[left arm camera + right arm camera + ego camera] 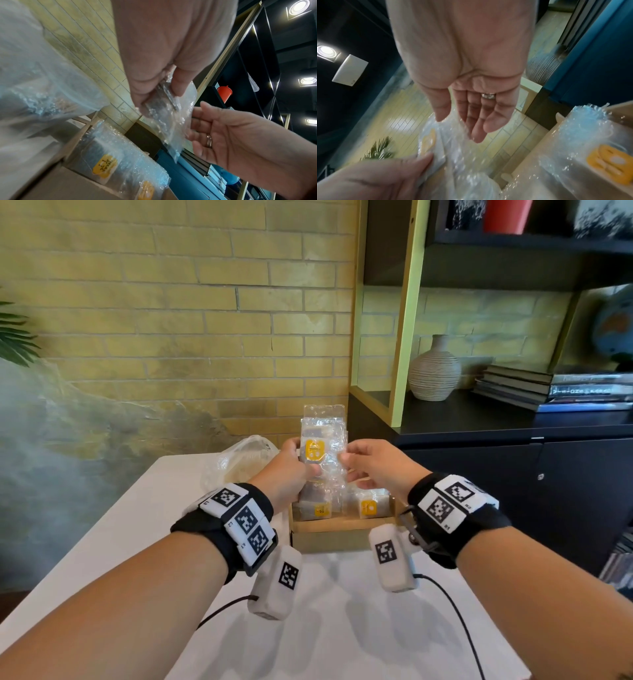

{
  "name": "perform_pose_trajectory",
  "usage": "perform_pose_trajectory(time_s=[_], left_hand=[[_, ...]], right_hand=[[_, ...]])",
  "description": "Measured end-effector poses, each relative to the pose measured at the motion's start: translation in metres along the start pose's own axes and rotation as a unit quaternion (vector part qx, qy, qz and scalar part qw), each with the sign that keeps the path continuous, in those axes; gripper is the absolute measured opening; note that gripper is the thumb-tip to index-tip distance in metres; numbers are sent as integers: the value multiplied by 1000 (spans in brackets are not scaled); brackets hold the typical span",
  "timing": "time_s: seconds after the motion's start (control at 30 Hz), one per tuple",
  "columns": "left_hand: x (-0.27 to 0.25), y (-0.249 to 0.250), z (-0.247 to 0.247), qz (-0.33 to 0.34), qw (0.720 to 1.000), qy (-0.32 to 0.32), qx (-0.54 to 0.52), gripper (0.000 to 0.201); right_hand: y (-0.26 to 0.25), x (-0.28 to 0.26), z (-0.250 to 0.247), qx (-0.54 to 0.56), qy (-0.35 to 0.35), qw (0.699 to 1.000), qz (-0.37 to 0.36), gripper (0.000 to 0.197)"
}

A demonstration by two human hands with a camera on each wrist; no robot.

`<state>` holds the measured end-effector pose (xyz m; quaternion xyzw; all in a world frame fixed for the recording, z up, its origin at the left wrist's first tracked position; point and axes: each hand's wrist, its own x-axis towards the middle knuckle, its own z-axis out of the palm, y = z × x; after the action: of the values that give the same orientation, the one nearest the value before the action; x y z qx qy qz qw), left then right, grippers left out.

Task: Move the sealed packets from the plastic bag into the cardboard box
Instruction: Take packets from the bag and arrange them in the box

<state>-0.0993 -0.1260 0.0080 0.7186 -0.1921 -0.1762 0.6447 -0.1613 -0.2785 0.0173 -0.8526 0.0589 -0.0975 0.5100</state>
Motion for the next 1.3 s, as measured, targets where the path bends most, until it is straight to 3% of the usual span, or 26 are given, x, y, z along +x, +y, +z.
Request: perform_pose_trajectory(time_s=[0.23,0.47,0.87,1.1,1.3], left_hand=[[6,-3,2,-3,999,2,-33,48],[30,-14,-1,17,999,33,-2,7],[63,-23,7,24,999,43,-12,18],[58,-24,12,21,999,30,-34,16],[52,-22,3,42,997,60,3,14]], right_hand=[[11,6,13,56,54,997,-1,5],[24,27,8,61,66,996,-24,7],[43,44,-2,163,73,984,-4,20],[42,35,-7,119,72,990,-23,21],[37,30,-10,51,104,993,-33,17]])
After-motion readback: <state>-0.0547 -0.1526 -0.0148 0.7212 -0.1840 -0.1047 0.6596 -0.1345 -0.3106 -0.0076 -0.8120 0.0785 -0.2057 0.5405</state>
